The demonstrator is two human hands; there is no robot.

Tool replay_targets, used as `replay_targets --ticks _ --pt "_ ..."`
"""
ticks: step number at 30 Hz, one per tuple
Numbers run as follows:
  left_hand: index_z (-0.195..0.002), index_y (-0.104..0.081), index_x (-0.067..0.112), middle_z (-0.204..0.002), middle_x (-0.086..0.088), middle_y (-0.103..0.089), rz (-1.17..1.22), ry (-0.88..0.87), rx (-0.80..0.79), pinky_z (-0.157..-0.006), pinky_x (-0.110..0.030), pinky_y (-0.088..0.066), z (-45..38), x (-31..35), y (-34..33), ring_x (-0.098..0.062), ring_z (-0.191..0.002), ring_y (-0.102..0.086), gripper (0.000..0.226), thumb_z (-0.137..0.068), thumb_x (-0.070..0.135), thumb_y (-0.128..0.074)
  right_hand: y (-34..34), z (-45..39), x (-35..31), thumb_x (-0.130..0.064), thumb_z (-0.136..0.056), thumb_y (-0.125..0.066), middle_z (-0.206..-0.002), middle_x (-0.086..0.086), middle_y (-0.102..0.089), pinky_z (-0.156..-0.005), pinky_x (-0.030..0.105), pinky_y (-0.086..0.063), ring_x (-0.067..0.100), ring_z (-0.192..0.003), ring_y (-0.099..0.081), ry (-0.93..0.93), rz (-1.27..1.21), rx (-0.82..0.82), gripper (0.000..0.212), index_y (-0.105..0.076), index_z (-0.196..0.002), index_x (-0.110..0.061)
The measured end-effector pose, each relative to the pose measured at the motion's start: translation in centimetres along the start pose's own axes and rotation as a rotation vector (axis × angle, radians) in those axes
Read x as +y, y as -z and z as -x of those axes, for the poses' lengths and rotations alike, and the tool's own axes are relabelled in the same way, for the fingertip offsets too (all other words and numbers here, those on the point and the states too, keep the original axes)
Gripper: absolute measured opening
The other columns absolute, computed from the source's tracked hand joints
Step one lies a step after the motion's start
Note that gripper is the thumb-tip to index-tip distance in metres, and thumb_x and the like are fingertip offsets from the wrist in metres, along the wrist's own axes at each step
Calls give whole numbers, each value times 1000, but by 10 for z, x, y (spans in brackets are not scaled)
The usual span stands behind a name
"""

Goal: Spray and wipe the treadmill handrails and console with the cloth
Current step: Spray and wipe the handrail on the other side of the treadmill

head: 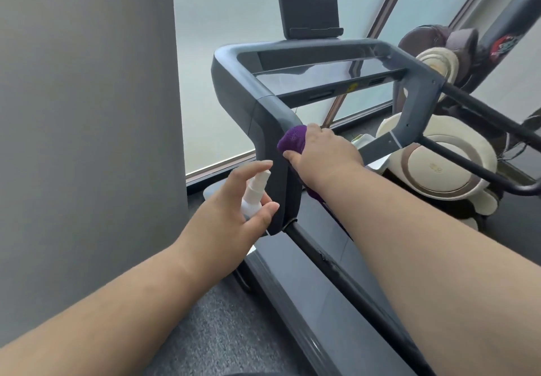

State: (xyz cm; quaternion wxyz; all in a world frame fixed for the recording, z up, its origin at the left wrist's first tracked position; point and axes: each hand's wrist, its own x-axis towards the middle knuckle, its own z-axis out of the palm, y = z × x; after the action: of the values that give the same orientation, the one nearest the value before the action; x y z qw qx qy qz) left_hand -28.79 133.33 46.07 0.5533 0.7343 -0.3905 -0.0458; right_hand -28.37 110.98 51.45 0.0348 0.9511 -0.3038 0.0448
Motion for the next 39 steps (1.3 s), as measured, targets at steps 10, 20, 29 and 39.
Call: replay_targets --ticks 10,20,29,39 --pt "-131 -35 62 -95 19 -64 29 21 29 -61 -9 -46 9 -2 6 -5 -69 -63 56 -92 34 -64 7 76 52 -60 -85 -60 -114 7 -58 -84 44 -52 34 -101 -61 8 11 22 59 -42 -130 -26" --pt "-130 -34 64 -98 21 -63 18 26 -38 -70 -32 -52 17 6 4 -11 -76 -63 52 -87 48 -58 1 -1 -22 -74 -86 -47 -128 17 -52 -83 46 -48 38 -115 -55 -34 145 9 84 -34 -139 -11" --pt "-133 -34 59 -97 15 -63 45 -14 -50 -69 -30 -52 9 7 4 -16 -76 -63 52 -90 46 -58 0 68 39 -56 -82 -67 -118 12 -54 -85 45 -50 34 -104 -57 21 95 84 76 -33 -140 -20" --pt "-131 -33 62 -98 18 -64 -4 2 -57 -70 -38 -55 5 3 3 -15 -78 -63 51 -88 47 -58 -3 5 -20 -44 -87 -64 -129 15 -52 -82 44 -47 35 -115 -56 -40 219 36 64 -37 -136 -12"
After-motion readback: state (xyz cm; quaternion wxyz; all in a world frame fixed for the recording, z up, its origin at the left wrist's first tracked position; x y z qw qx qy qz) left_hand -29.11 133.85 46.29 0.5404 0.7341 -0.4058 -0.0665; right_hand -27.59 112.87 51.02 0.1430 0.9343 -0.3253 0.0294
